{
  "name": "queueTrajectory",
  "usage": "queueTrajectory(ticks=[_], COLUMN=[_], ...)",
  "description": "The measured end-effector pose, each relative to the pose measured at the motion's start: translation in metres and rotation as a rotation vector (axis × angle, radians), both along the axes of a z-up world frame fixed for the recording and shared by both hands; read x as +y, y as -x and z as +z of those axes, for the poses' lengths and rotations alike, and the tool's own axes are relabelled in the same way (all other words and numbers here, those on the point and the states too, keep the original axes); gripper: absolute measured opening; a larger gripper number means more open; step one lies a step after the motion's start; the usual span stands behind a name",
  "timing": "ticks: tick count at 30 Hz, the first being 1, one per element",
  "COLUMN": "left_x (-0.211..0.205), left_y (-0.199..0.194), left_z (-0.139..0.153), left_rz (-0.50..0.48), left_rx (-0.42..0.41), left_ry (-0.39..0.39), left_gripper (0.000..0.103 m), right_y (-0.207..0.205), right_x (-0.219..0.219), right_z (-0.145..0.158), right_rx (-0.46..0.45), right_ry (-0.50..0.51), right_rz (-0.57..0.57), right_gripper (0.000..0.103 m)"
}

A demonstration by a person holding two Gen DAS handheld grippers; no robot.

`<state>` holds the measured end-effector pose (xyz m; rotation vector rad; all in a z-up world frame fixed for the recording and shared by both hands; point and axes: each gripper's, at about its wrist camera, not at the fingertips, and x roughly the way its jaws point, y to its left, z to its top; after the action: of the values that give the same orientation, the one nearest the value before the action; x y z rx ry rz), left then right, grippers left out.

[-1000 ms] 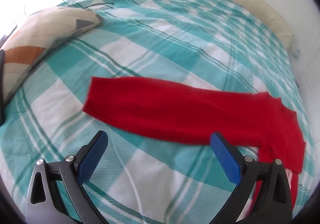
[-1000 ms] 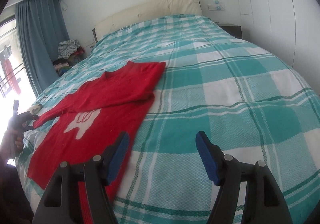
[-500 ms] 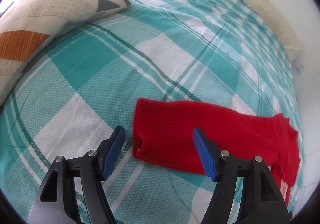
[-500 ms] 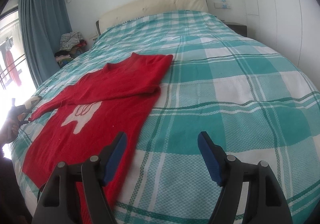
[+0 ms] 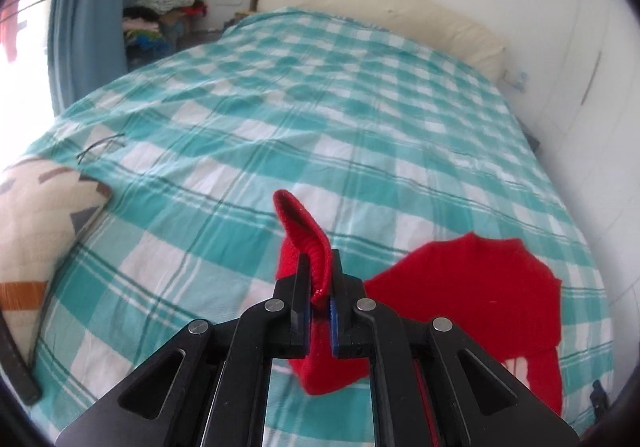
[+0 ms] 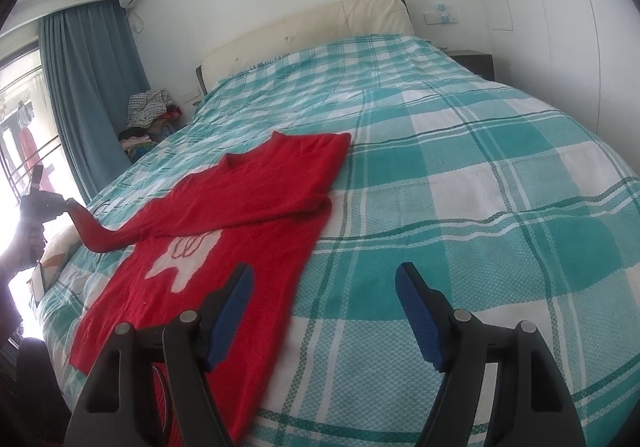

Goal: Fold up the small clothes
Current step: 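Move the left gripper to the other sleeve cuff and grasp it, then fold the held sleeve across the body with the left gripper, release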

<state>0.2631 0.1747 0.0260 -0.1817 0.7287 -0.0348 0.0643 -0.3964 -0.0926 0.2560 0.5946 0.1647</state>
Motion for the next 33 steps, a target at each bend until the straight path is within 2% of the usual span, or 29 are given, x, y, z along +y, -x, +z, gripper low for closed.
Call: queueTrajectory(ticks=[2,4,8,9,11,12,13,15,17,22,25,28,33], left_x=[-0.065,-0.130,-0.244,-0.266,-0.300,-0.311,-0.316,-0.312,-0.291,-0.204,-0.156,-0.120,-0.093], left_y=[-0.006,-0.009,-0.009,-0.008,-0.008,-0.006,0.001,0.011,0.019,0.050,0.077,0.110,0.158], left_z=[0.024,0.036,0.023,0.014,-0.011,-0.023,-0.032,-0.047,-0.061,-0.087,-0.093,-0.095,-0.094], left_rz=[-0.131,-0.259,-0.456,-0.501,-0.571,-0.574,-0.567,-0.569,-0.535,-0.346,-0.248,-0.192,-0.166], left_rx=[-0.043,-0.060,-0.046,-0.036,0.019,0.052,0.057,0.058,0.085,0.133,0.153,0.151,0.137], left_ry=[-0.027,-0.036,-0.052,-0.042,-0.022,-0.036,-0.059,-0.112,-0.169,-0.282,-0.257,-0.213,-0.200], left_gripper=[0.005,0.005,0.007,0.012,0.042,0.072,0.081,0.081,0.081,0.087,0.088,0.088,0.090], right_y=[0.004,0.008,0.015,0.016,0.019,0.021,0.023,0.026,0.027,0.025,0.026,0.032,0.073], right_x=[-0.001,-0.003,-0.006,-0.007,-0.008,-0.008,-0.009,-0.011,-0.014,-0.014,-0.004,0.003,0.003], right_z=[0.005,0.010,0.019,0.021,0.026,0.029,0.031,0.035,0.036,0.039,0.040,0.049,0.105], right_rx=[-0.018,-0.038,-0.075,-0.084,-0.106,-0.117,-0.126,-0.142,-0.148,-0.152,-0.158,-0.173,-0.270], right_ry=[-0.001,0.004,0.027,0.030,0.041,0.048,0.055,0.070,0.070,0.065,0.118,0.183,0.324], right_rz=[-0.001,-0.007,-0.021,-0.021,-0.028,-0.032,-0.035,-0.048,-0.053,-0.052,-0.043,-0.017,0.054], right_gripper=[0.073,0.073,0.073,0.073,0.073,0.073,0.073,0.073,0.074,0.075,0.075,0.075,0.075])
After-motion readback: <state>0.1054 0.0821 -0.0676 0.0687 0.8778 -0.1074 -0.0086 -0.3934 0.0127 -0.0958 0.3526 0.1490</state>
